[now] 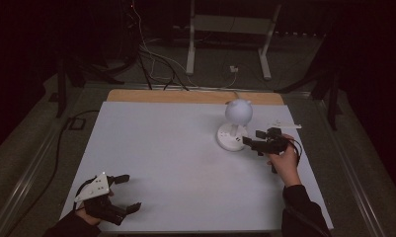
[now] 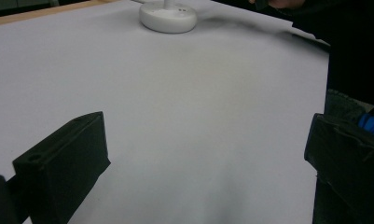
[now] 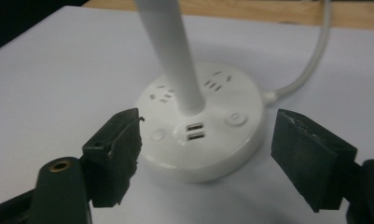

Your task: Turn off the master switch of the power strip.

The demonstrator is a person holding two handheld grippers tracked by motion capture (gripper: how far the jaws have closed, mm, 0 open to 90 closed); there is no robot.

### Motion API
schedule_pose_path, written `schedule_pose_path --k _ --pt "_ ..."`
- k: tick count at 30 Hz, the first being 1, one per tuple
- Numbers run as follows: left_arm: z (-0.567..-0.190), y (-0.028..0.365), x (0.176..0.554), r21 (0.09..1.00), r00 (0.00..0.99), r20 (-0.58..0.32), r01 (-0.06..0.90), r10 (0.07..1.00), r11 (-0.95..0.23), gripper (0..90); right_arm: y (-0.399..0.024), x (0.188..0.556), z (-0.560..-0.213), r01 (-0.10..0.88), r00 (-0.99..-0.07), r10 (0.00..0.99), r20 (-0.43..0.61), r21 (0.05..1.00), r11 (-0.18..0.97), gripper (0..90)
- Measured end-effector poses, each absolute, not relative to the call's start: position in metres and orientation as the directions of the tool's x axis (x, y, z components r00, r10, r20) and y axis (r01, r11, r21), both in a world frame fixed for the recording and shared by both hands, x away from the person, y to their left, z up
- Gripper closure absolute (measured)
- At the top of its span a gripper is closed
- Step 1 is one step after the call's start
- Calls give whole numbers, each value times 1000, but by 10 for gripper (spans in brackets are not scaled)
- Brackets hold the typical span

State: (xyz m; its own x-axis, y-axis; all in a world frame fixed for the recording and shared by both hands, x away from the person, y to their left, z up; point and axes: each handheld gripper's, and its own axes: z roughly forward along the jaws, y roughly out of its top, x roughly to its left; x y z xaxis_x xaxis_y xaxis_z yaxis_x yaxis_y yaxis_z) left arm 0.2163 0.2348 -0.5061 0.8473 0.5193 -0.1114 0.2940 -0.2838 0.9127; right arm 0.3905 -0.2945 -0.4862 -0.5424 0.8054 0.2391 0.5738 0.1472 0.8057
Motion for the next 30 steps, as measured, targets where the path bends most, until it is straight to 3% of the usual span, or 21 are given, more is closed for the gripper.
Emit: schedule_pose_path --k 6,14,17,30 --pt "-506 235 216 913 848 -110 292 518 -284 1 -296 380 -486 554 -597 763 249 816 167 127" --pt "-506 235 216 913 849 -109 291 517 -285 1 -291 364 -478 531 -643 727 239 824 199 93" --pt "-506 235 216 913 848 -110 292 518 -284 1 -288 358 -474 516 -667 710 223 826 225 22" --pt "-506 234 216 913 848 -110 292 518 -285 1 -287 335 -463 457 -704 684 193 860 227 7"
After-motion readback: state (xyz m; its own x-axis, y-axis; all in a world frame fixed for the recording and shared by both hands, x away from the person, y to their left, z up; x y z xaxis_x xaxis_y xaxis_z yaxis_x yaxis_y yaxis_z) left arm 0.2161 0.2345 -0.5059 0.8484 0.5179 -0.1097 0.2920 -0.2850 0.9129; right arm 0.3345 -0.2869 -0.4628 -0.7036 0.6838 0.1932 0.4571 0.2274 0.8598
